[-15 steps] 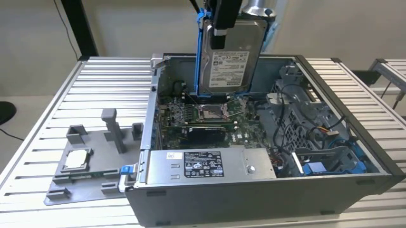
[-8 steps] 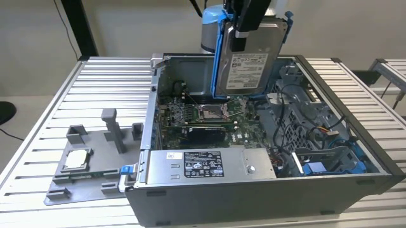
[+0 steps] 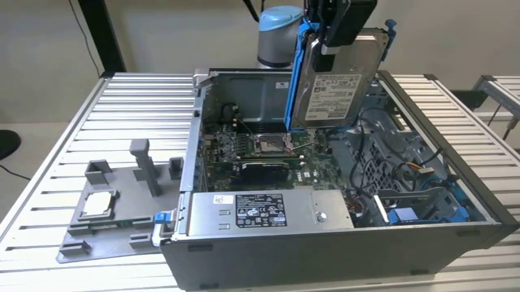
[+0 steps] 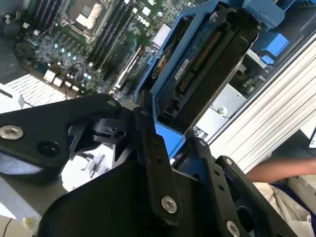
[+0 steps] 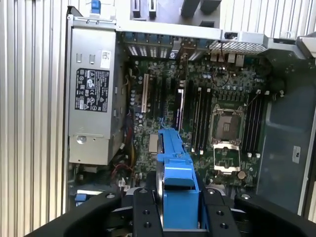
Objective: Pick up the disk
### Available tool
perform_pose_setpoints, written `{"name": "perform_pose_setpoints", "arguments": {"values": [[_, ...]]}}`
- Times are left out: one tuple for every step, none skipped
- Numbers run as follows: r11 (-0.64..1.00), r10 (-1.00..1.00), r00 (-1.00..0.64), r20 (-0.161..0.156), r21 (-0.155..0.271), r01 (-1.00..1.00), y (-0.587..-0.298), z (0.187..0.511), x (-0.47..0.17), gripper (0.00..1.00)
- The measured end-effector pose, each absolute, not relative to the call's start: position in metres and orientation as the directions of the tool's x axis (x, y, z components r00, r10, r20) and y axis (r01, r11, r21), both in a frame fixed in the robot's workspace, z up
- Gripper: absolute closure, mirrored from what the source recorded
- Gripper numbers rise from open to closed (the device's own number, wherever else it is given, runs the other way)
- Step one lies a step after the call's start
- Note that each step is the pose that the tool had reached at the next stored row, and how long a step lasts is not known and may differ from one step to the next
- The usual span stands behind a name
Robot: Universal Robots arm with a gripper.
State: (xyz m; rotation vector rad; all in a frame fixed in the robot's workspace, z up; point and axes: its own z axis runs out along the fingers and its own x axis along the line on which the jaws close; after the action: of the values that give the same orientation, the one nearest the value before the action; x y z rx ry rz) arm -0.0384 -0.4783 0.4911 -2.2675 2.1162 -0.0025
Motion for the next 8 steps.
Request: {"name": "perform_pose_setpoints", "arguments": {"values": [[-0.069,-0.997,0.069,-0.026,-0.030,-0.997,-0.480,0.491,-0.037,1.00],[-0.068,-0.997,0.069,-0.026,-0.030,-0.997,-0.483,0.491,-0.036,1.00],[-0.068,-0.997,0.069,-0.026,-0.030,-0.997,-0.485,0.491,-0.035,1.00],[-0.068,-0.997,0.069,-0.026,-0.030,-0.997,-0.487,0.491,-0.034,1.00],[-0.069,-0.997,0.069,-0.026,-0.030,-0.997,-0.490,0.491,-0.033,1.00],[-0.069,-0.997,0.069,-0.026,-0.030,-0.997,-0.492,0.491,-0.032,1.00],[-0.069,-0.997,0.069,-0.026,-0.030,-0.997,-0.494,0.491,-0.032,1.00],[-0.069,-0.997,0.069,-0.026,-0.030,-0.997,-0.497,0.491,-0.031,1.00]]}}
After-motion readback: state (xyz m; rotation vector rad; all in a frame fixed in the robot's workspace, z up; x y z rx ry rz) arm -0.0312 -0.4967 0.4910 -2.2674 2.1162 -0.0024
